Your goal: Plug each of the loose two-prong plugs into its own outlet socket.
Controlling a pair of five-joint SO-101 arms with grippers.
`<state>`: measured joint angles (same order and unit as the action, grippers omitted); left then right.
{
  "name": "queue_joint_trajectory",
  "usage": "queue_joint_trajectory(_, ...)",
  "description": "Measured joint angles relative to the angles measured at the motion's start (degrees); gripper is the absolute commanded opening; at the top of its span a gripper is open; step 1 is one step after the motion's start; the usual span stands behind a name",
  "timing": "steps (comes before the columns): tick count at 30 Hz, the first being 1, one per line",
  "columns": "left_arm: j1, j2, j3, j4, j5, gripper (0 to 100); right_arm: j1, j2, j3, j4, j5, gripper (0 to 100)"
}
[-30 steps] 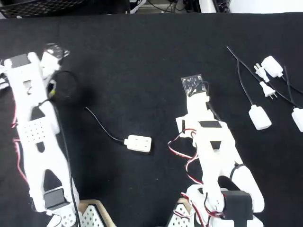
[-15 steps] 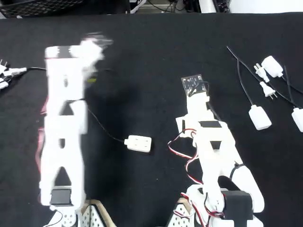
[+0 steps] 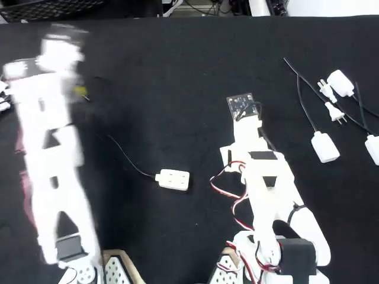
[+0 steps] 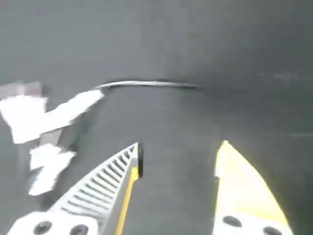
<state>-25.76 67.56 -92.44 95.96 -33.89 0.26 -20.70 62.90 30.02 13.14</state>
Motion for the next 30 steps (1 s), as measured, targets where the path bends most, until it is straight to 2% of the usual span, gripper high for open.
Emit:
queue_joint_trajectory(4, -8.53, -0.79, 0.00, -6.86, -3.52, 29, 0.00, 0.00, 0.00, 0.00, 0.00, 20.3)
queue_joint_trajectory(7, -12.13, -0.79, 0.00, -12.66, -4.40, 29, 0.00, 0.00, 0.00, 0.00, 0.00, 20.3)
queue_joint_trajectory(18, -11.87, 10.46, 0.97, -41.58, -4.84, 29, 0.00, 0.00, 0.00, 0.00, 0.00, 20.2)
queue_joint_trajectory(30, -6.77, 18.90, 0.88, -45.10, -4.57, 29, 0.00, 0.00, 0.00, 0.00, 0.00, 20.2)
